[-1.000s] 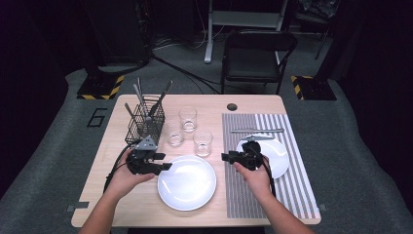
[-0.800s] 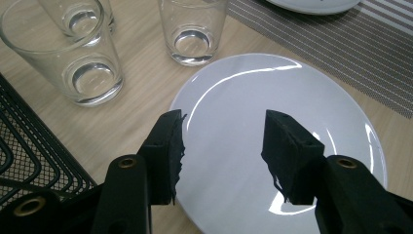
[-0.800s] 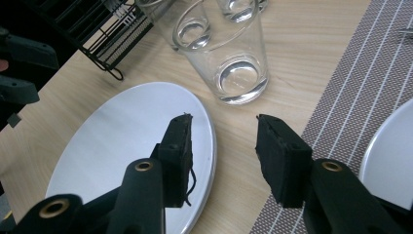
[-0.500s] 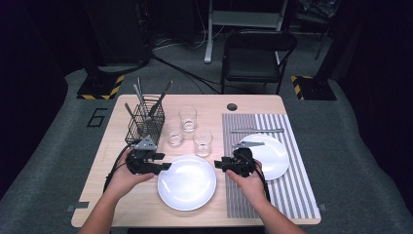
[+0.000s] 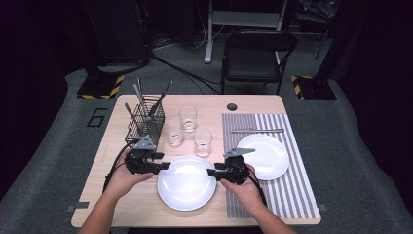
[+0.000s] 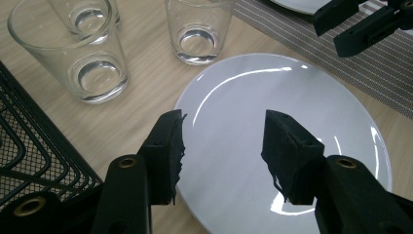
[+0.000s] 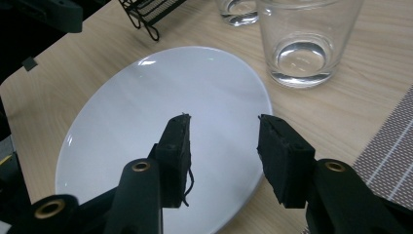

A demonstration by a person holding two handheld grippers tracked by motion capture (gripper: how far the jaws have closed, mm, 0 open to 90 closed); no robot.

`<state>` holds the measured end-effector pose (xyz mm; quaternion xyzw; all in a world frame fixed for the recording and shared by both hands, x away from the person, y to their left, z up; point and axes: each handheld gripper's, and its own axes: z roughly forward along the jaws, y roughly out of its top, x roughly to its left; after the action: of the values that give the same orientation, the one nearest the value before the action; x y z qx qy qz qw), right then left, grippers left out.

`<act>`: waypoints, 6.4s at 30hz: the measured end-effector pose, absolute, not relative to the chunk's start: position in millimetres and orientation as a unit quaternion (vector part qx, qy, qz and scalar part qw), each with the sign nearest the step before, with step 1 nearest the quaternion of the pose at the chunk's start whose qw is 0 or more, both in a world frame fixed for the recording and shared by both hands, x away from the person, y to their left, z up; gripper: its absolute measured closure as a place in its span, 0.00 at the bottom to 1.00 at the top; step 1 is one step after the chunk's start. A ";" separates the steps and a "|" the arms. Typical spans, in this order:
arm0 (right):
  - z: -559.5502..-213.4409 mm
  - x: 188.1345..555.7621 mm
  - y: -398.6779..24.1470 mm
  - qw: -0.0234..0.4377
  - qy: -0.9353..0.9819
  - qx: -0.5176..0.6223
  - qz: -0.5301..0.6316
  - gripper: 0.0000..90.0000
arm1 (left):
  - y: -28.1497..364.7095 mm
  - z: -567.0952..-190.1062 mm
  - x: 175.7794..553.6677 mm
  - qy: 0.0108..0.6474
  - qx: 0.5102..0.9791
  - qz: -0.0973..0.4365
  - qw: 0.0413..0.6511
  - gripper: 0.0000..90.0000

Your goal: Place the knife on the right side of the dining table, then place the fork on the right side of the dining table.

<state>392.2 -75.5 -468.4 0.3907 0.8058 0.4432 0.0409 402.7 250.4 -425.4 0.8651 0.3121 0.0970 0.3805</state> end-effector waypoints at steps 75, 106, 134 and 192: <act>-474.1 378.8 -67.6 0.042 0.837 0.327 0.437 0.55 | 290.2 -354.8 433.6 0.376 0.821 0.152 0.403 0.60; -474.8 379.2 -70.0 0.044 0.835 0.332 0.437 0.55 | 338.6 -351.1 463.3 0.472 0.771 0.176 0.390 0.61; -473.3 379.2 -72.0 0.046 0.833 0.330 0.441 0.55 | 343.0 -371.7 499.6 0.512 0.744 0.191 0.384 0.65; -476.1 381.6 -76.3 0.044 0.830 0.341 0.439 0.55 | 337.9 -383.5 512.0 0.508 0.738 0.240 0.375 0.89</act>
<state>381.6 -76.3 -476.1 0.3409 0.8301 0.4392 0.0435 512.0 337.9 -383.5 0.7376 0.5080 0.2398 0.3747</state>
